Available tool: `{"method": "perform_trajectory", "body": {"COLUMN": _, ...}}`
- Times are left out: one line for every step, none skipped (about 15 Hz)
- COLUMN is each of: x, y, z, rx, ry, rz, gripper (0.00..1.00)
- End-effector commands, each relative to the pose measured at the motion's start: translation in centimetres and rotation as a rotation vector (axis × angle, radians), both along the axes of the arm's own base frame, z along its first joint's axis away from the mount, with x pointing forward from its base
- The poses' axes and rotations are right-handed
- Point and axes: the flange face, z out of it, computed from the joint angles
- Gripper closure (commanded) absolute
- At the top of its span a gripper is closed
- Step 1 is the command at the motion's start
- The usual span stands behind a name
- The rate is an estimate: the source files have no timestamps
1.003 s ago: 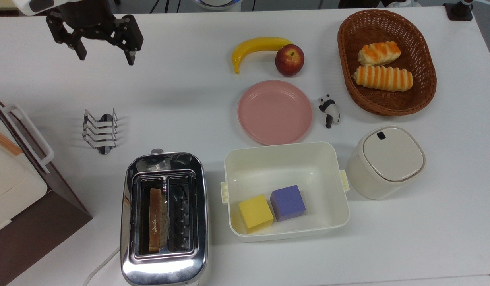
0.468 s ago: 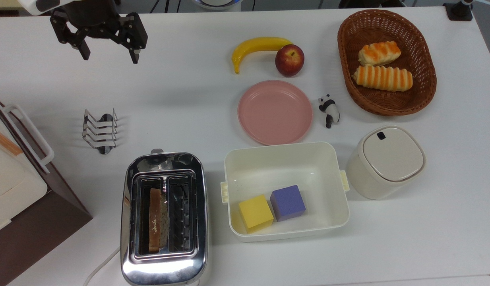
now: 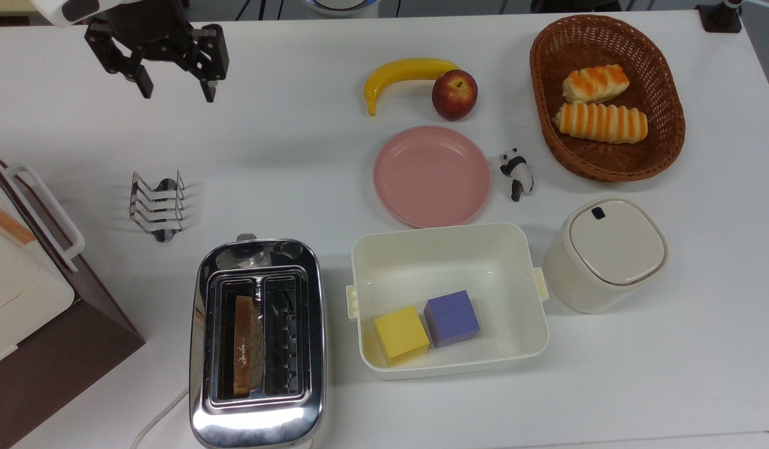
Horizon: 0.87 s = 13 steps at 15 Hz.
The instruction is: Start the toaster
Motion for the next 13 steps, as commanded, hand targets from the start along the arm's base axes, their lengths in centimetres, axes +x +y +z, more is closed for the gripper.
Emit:
{"method": "perform_trajectory", "body": {"x": -0.8, "y": 0.5, "z": -0.1, "rx": -0.002, "ry": 0.025, "rz": 0.02, "gripper": 0.81}}
{"method": "perform_trajectory", "body": {"x": -0.8, "y": 0.5, "z": 0.0, "rx": 0.0, "ry": 0.023, "rz": 0.02, "gripper": 0.95}}
{"method": "perform_trajectory", "body": {"x": -0.8, "y": 0.5, "z": -0.2, "rx": 0.002, "ry": 0.026, "rz": 0.02, "gripper": 1.0}}
{"method": "perform_trajectory", "body": {"x": -0.7, "y": 0.6, "z": -0.3, "rx": 0.001, "ry": 0.028, "rz": 0.021, "gripper": 1.0}}
{"method": "perform_trajectory", "body": {"x": -0.7, "y": 0.8, "z": -0.3, "rx": 0.001, "ry": 0.029, "rz": 0.024, "gripper": 1.0}}
{"method": "perform_trajectory", "body": {"x": -0.6, "y": 0.8, "z": -0.6, "rx": 0.003, "ry": 0.033, "rz": 0.023, "gripper": 1.0}}
{"method": "perform_trajectory", "body": {"x": -0.5, "y": 1.0, "z": -0.7, "rx": 0.003, "ry": 0.033, "rz": 0.026, "gripper": 1.0}}
{"method": "perform_trajectory", "body": {"x": -0.5, "y": 0.9, "z": -0.6, "rx": 0.003, "ry": 0.03, "rz": 0.024, "gripper": 1.0}}
{"method": "perform_trajectory", "body": {"x": -0.5, "y": 0.9, "z": -0.6, "rx": 0.002, "ry": 0.029, "rz": 0.024, "gripper": 1.0}}
{"method": "perform_trajectory", "body": {"x": -0.4, "y": 1.0, "z": -0.7, "rx": 0.004, "ry": 0.028, "rz": 0.026, "gripper": 1.0}}
{"method": "perform_trajectory", "body": {"x": -0.4, "y": 1.0, "z": -0.7, "rx": 0.003, "ry": 0.027, "rz": 0.024, "gripper": 1.0}}
{"method": "perform_trajectory", "body": {"x": -0.2, "y": 0.9, "z": -1.0, "rx": 0.004, "ry": 0.028, "rz": 0.017, "gripper": 1.0}}
{"method": "perform_trajectory", "body": {"x": 0.0, "y": 1.0, "z": -1.4, "rx": 0.006, "ry": 0.032, "rz": 0.014, "gripper": 1.0}}
